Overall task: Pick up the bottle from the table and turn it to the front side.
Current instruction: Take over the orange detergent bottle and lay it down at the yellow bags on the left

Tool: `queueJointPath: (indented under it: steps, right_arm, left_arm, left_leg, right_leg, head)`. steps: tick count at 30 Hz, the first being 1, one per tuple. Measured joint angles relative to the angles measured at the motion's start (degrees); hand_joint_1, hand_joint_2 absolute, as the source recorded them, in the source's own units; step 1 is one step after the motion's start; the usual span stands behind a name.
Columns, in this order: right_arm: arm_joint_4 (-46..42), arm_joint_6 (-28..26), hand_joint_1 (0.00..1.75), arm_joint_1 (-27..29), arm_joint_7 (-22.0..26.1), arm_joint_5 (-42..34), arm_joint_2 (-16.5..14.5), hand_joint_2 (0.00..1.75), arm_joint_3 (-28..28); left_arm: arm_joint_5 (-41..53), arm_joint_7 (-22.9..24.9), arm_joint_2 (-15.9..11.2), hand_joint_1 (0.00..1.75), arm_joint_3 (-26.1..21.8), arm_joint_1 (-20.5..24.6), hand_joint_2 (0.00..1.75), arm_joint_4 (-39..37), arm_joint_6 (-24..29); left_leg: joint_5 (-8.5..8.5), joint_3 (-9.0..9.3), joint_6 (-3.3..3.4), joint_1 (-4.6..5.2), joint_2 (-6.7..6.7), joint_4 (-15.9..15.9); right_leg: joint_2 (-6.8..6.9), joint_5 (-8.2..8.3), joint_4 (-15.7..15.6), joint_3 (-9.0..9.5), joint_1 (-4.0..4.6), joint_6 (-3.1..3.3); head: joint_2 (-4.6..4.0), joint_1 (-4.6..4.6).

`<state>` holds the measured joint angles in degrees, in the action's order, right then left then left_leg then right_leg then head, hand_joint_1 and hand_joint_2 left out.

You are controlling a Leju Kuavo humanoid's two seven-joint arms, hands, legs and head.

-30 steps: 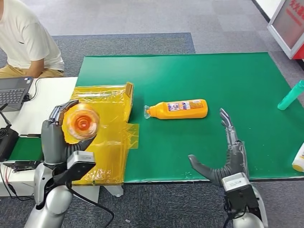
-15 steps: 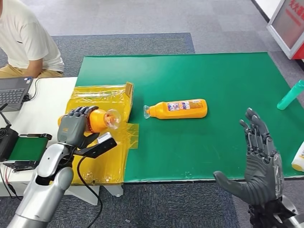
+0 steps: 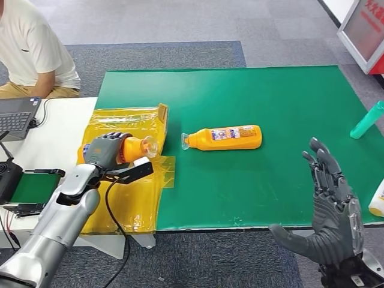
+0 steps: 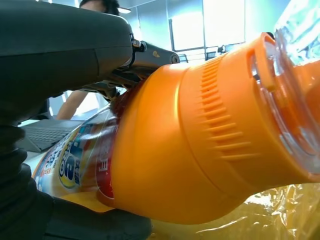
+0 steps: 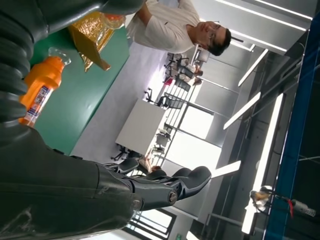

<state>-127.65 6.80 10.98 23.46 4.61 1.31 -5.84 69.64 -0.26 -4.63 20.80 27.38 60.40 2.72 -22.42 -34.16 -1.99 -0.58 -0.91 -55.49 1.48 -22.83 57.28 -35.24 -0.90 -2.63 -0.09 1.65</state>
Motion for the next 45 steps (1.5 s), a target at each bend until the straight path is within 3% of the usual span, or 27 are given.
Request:
queueJointPath:
  steps: [22,23,26,27,45]
  right_arm:
    - [-0.43,-1.63,0.0,-1.48,1.31,2.38,1.02,1.75,-2.44]
    - [-0.43,-1.69,0.0,-1.48,1.36,2.4,1.07,1.75,-2.45]
    - [-0.43,-1.78,0.0,-1.46,1.46,2.46,1.2,1.75,-2.47]
    - [-0.43,-1.8,0.0,-1.45,1.51,2.5,1.23,1.75,-2.48]
    - [-1.58,-3.56,0.0,1.7,4.46,0.85,1.77,1.75,-0.43]
  left_arm:
    - [-4.08,-2.19,6.53,1.75,5.16,4.64,1.75,-10.41,-0.53]
    - [-4.19,-2.21,6.67,1.31,5.24,4.66,1.75,-10.64,-0.45]
    - [-4.33,-2.25,7.0,0.0,5.41,4.68,0.44,-11.25,-0.32]
    - [-4.37,-2.25,7.09,0.0,5.49,4.68,0.0,-11.46,-0.29]
    - [-7.41,-1.88,8.79,0.0,6.01,4.58,0.0,-14.44,0.15]
  left_leg:
    - [0.0,0.0,0.0,0.0,0.0,0.0]
    - [0.0,0.0,0.0,0.0,0.0,0.0]
    - [0.0,0.0,0.0,0.0,0.0,0.0]
    - [0.0,0.0,0.0,0.0,0.0,0.0]
    - [-0.01,-0.02,0.01,0.0,0.0,0.0]
  right_leg:
    - [0.0,0.01,0.0,0.03,-0.01,-0.01]
    - [0.0,0.01,0.0,0.03,-0.01,-0.01]
    - [0.0,0.01,0.0,0.03,-0.01,-0.01]
    - [0.0,0.01,0.0,0.03,-0.01,-0.01]
    - [0.0,0.0,0.0,0.02,-0.01,-0.01]
  head:
    - [0.01,0.01]
    - [0.01,0.01]
    - [0.01,0.01]
    - [0.0,0.01]
    - [0.01,0.01]
